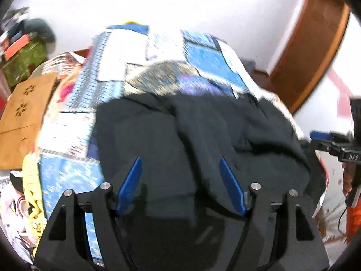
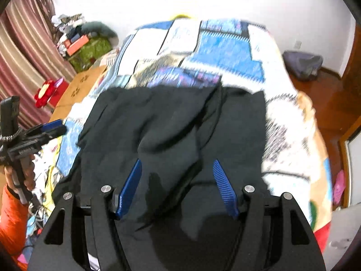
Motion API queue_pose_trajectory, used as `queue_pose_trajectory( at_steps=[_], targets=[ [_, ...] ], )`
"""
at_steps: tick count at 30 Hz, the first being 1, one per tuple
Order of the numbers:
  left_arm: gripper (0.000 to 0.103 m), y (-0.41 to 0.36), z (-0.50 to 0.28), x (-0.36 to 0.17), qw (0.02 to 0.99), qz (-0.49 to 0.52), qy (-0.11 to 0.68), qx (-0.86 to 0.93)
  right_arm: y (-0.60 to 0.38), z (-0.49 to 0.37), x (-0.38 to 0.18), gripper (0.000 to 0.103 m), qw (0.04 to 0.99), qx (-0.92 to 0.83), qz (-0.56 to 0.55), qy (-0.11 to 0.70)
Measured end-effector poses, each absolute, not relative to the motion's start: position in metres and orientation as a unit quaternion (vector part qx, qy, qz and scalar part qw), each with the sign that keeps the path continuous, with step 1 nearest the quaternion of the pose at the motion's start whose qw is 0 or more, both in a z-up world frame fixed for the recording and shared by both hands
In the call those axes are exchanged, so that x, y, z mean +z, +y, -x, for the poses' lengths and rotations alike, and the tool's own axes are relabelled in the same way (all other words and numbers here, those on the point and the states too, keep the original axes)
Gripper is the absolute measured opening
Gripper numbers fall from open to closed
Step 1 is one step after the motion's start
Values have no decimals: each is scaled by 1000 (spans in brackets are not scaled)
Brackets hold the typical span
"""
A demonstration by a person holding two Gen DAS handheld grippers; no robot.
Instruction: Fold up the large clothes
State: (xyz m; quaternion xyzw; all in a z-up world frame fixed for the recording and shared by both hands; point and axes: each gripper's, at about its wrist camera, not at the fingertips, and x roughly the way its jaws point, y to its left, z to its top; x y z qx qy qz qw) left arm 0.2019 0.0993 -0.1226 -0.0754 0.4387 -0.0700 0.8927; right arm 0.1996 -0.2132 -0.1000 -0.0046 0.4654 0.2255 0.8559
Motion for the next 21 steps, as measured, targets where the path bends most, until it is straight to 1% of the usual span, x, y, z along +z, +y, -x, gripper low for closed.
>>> queue_pose_trajectory(
  at_steps=[2, 5, 10, 15, 18, 21],
  targets=[
    [72, 122, -209, -120, 896, 85, 434, -45, -221, -209, -94, 62, 862, 218, -1, 457],
    [72, 156, -221, -127, 887, 106, 448, -21, -235, -224, -96, 63, 865, 198, -17, 461],
    [72, 201, -233, -165, 859, 181, 479, -16, -258, -255, -127, 63, 842, 169, -46, 511],
    [72, 216, -242, -215, 807, 292, 508, -78, -283, -282, -166, 63, 806, 154, -112, 561],
    [72, 218, -253, -238, 794, 305, 521, -71, -287, -291, -178, 63, 792, 165, -139, 572],
    [72, 219, -263, -254, 788, 310, 528, -58, -282, -298, -181, 63, 788, 184, -141, 570]
  ],
)
